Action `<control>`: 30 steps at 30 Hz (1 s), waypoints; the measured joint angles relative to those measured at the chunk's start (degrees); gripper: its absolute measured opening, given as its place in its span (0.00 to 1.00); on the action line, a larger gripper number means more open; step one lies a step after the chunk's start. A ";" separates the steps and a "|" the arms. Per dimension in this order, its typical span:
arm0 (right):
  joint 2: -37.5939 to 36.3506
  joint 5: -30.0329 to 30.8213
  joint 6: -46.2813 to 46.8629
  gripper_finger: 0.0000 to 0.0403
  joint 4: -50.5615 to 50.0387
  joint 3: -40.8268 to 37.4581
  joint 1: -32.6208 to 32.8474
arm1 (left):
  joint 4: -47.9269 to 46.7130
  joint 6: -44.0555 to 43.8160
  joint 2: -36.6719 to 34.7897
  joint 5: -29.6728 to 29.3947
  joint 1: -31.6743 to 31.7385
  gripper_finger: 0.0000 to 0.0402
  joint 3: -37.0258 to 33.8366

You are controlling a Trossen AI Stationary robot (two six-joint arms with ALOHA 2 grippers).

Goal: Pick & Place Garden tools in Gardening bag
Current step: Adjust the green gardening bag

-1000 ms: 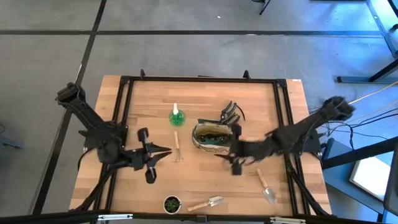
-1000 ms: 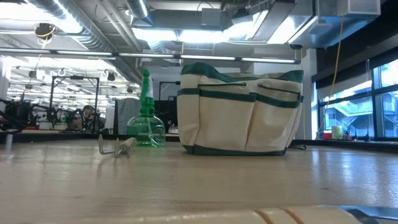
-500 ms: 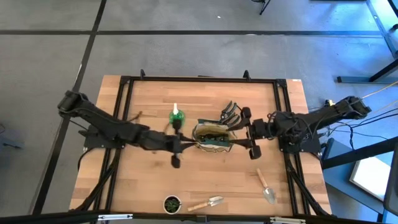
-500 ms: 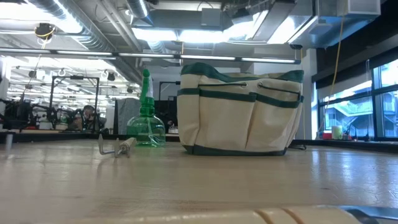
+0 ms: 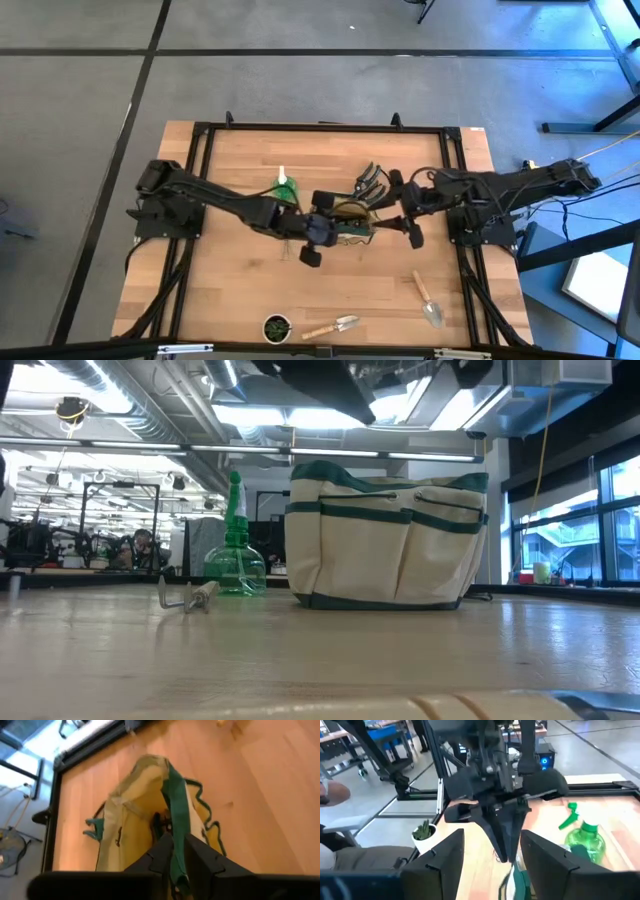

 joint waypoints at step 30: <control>-8.74 9.22 1.29 0.48 -1.21 -4.76 3.37 | -5.76 -9.83 8.97 11.10 4.63 0.42 3.11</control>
